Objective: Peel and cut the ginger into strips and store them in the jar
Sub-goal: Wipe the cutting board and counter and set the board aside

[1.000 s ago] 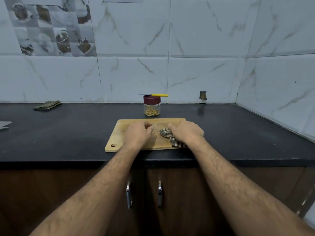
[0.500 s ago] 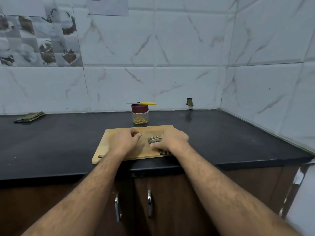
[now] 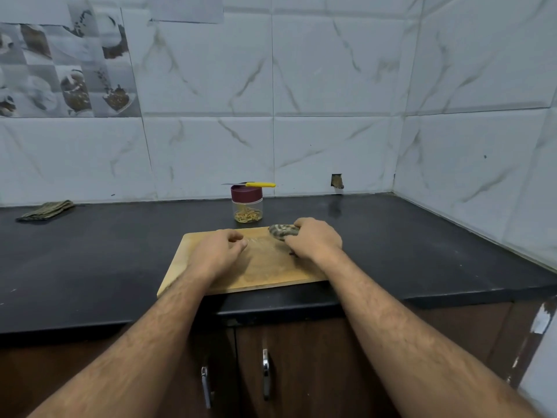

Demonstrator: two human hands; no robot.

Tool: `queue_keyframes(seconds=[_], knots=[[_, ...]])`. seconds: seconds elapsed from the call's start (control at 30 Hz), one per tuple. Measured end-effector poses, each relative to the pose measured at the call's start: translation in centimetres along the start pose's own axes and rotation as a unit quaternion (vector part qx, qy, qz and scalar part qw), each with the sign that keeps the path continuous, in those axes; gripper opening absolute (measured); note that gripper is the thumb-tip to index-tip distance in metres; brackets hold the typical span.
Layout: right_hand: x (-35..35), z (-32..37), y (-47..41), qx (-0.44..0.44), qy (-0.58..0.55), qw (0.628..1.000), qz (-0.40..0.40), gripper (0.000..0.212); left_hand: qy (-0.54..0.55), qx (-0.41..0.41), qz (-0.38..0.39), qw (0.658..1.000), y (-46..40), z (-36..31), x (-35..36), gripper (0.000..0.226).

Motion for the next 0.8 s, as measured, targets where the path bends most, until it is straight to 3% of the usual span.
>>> queue_keyframes(seconds=[0.13, 0.33, 0.47, 0.6, 0.8], knots=[[-0.2, -1.0, -3.1, 0.038, -0.09, 0.995, 0.029, 0.029, -0.003, -0.003, -0.008, 1.0, -1.5, 1.2, -0.5, 0.033], [-0.1, -1.6, -7.6, 0.071, -0.21, 0.975, 0.036, 0.009, 0.006, 0.004, -0.011, 1.0, -4.0, 2.5, -0.3, 0.032], [1.0, -2.0, -9.5, 0.079, -0.182, 0.98, 0.035, 0.012, -0.02, -0.021, -0.013, 0.999, -4.9, 4.5, -0.4, 0.031], [2.2, -2.9, -9.7, 0.094, -0.081, 0.991, 0.053, 0.022, -0.081, -0.103, -0.045, 0.99, -4.1, 7.2, -1.8, 0.026], [3.0, -4.0, -8.6, 0.125, 0.004, 0.989, 0.08, 0.017, -0.188, -0.209, 0.006, 0.96, -1.3, 10.2, -2.9, 0.037]])
Point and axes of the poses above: each hand's wrist, its own y-axis away from the middle knuckle, its own x-axis out of the palm, z = x × y, the point moved 8 cm from there along -y, towards the middle knuckle, and after that the axes turned 12 degrees about x, right-handed, at the moved point
